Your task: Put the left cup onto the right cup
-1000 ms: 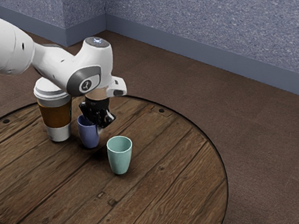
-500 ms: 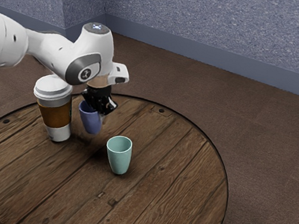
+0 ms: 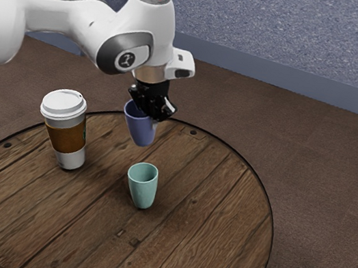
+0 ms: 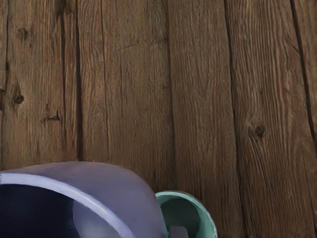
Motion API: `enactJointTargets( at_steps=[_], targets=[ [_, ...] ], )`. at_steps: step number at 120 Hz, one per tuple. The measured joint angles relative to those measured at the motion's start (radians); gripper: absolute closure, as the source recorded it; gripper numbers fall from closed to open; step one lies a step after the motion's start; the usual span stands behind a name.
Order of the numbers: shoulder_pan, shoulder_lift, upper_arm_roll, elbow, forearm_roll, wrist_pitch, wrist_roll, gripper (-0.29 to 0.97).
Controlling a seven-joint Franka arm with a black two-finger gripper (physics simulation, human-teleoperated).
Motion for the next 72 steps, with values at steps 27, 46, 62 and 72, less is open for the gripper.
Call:
enactJointTargets(
  at_steps=[27, 46, 62, 72],
  targets=[
    [-0.002, -0.026, -0.083, -0.043, 0.0, -0.053, -0.108, 0.78],
    [-0.003, -0.026, -0.106, -0.044, 0.0, -0.068, -0.178, 0.78],
    [0.001, -0.041, -0.108, -0.058, -0.001, -0.077, -0.224, 0.78],
    [0.0, -0.052, -0.108, -0.069, -0.002, -0.082, -0.249, 0.78]
  ],
)
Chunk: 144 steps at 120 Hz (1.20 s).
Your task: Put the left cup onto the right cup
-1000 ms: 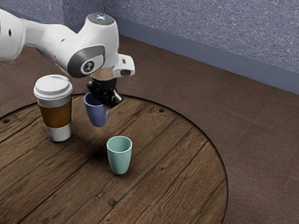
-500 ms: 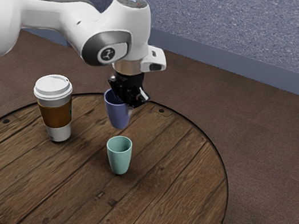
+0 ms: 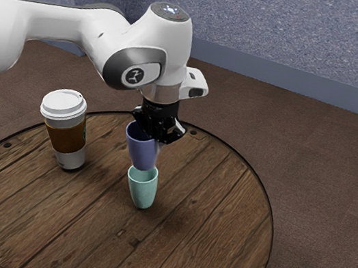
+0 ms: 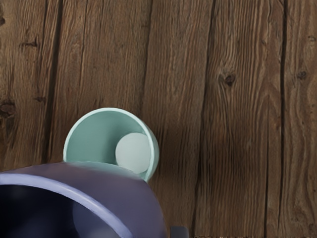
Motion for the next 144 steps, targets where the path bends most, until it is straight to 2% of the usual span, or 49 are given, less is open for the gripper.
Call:
enactJointTargets(
  at_steps=[87, 144],
  targets=[
    [0.005, 0.089, 0.05, 0.027, 0.069, 0.052, -0.107, 0.78],
    [0.004, 0.175, 0.053, 0.039, 0.076, 0.099, -0.135, 0.78]
  ],
)
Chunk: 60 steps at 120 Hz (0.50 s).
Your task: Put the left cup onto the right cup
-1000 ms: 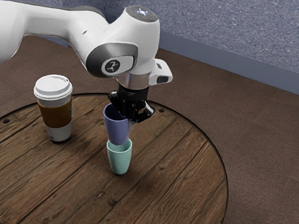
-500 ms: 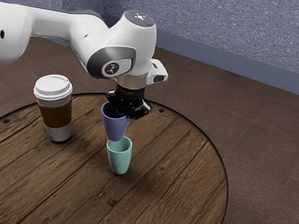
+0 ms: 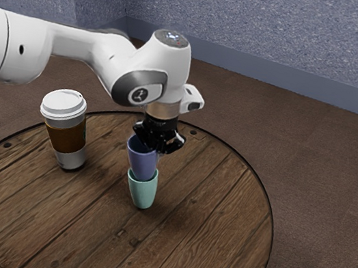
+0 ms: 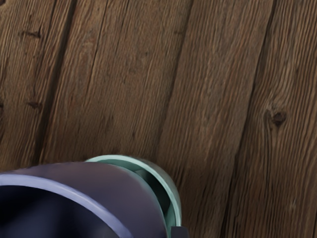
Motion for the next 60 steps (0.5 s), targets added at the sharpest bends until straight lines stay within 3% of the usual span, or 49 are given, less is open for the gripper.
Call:
enactJointTargets(
  at_steps=[23, 44, 60],
  targets=[
    [0.001, 0.025, 0.02, -0.002, 0.001, 0.021, -0.006, 0.77],
    [-0.001, 0.031, 0.024, -0.002, -0.004, 0.031, -0.006, 0.39],
    [-0.001, 0.033, 0.023, -0.002, -0.005, 0.039, -0.007, 0.21]
  ],
)
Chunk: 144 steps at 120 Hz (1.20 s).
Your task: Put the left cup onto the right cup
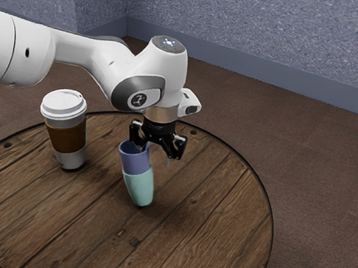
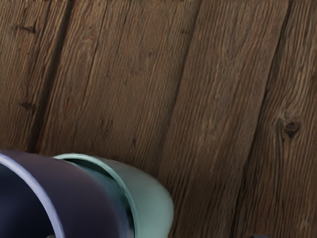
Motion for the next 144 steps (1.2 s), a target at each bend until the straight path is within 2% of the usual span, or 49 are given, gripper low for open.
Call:
enactJointTargets(
  at_steps=[34, 93, 127, 136, 144],
  targets=[
    [-0.003, -0.001, -0.026, -0.005, -0.002, 0.014, -0.017, 0.06],
    [-0.003, -0.011, -0.027, -0.004, -0.002, 0.014, -0.035, 0.01],
    [-0.004, -0.143, -0.078, 0.032, -0.015, -0.016, -0.031, 0.0],
    [-0.009, -0.179, -0.053, 0.098, -0.043, -0.075, -0.012, 0.0],
    [-0.031, -0.225, 0.054, 0.14, -0.089, -0.15, 0.019, 0.0]
  ],
)
